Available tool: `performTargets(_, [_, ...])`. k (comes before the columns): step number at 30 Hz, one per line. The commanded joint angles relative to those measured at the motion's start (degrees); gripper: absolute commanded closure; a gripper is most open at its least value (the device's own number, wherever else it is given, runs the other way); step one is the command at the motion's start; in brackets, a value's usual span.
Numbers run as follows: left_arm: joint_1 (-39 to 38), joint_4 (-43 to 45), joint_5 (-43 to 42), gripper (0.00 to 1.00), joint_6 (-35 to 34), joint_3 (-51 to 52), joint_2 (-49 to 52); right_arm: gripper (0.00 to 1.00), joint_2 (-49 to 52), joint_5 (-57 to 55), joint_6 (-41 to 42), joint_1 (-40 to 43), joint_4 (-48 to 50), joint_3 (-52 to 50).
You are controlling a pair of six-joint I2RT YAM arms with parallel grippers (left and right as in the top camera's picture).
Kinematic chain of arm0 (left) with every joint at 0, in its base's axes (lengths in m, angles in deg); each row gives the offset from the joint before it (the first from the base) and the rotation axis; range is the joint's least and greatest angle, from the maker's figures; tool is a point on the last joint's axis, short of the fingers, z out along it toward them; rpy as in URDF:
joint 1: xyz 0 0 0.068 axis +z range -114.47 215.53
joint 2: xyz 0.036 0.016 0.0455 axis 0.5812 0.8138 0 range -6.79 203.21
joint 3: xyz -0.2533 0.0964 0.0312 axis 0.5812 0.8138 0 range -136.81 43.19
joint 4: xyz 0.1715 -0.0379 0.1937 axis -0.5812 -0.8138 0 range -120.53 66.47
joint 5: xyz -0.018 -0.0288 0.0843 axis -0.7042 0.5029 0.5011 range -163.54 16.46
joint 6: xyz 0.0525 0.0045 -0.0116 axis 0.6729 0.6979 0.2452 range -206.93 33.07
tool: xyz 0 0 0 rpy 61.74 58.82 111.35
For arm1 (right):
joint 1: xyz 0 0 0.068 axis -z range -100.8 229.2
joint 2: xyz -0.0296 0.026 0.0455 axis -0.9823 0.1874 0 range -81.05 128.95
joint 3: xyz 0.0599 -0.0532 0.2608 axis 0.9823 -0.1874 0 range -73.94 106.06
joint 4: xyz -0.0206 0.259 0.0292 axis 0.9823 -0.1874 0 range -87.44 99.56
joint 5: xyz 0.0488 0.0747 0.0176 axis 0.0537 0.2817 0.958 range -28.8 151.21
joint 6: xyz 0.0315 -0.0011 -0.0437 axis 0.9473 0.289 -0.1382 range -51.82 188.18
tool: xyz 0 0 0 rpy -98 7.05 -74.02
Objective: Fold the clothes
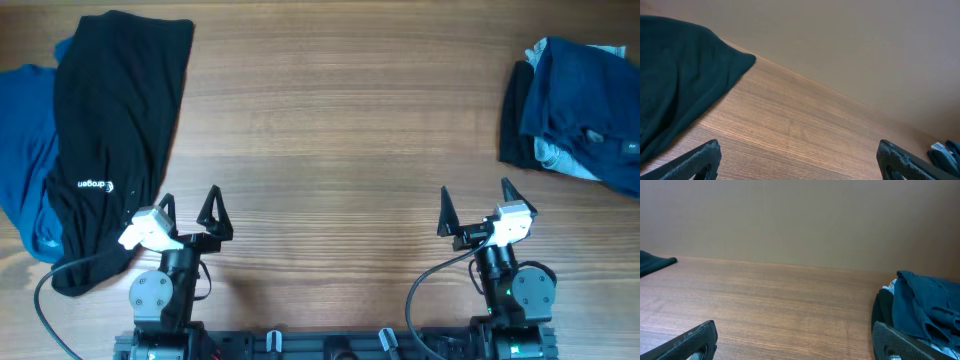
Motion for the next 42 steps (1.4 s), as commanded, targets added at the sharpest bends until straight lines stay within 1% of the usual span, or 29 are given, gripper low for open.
performTargets(1, [0.55,-0.24,-0.9,0.0,1.31,0.22,-0.42,0.0,-0.35,-0.57,-0.7,-0.17,0.13,-0.15])
performTargets(40, [0.55,-0.22,-0.9,0.0,1.33,0.22,-0.42,0.0,-0.35,-0.57,-0.7,-0.17,0.13,-0.15])
performTargets(42, [0.55,-0.22,0.04,0.0,1.31,0.22,-0.42,0.0,-0.35,-0.57,-0.7,-0.17,0.13,-0.15])
